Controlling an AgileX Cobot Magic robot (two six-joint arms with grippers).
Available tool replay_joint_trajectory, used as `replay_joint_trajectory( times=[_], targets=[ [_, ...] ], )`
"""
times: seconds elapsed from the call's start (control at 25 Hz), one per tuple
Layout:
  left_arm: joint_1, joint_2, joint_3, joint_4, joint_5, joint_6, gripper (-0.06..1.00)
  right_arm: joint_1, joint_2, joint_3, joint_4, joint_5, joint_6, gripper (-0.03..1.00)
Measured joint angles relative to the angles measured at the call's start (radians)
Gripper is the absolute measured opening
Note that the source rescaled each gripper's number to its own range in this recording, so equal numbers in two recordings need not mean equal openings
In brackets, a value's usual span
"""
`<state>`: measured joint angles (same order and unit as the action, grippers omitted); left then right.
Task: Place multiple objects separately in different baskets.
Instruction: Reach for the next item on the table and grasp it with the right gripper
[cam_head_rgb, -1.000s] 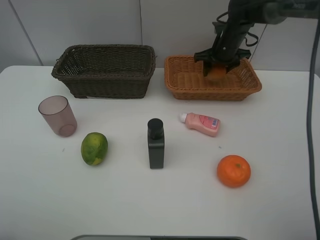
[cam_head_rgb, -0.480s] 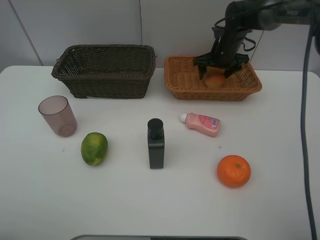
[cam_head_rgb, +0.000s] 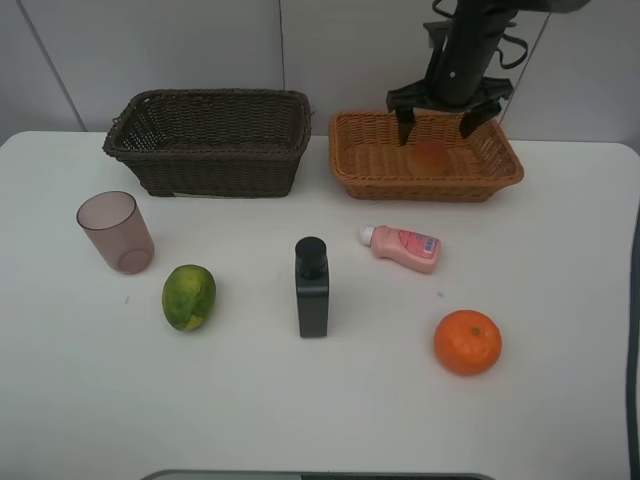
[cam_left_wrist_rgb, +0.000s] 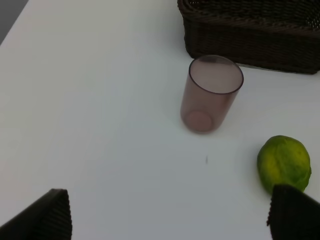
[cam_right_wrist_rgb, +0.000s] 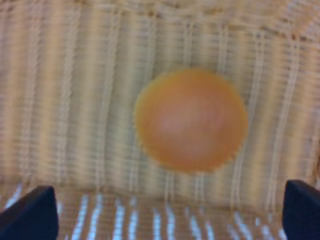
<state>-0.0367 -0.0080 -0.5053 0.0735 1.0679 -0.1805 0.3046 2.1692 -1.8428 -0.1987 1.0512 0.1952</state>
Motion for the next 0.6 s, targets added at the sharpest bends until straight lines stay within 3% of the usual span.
replay_joint_trajectory(
  times=[0.36, 0.6],
  targets=[
    [0.000, 0.000, 0.000, 0.000, 0.000, 0.000, 1.00, 0.076, -0.379, 0.494, 0.080, -0.128, 0.002, 1.00],
    [0.000, 0.000, 0.000, 0.000, 0.000, 0.000, 1.00, 0.172, -0.546, 0.732, 0.102, -0.154, -0.003, 1.00]
  ],
)
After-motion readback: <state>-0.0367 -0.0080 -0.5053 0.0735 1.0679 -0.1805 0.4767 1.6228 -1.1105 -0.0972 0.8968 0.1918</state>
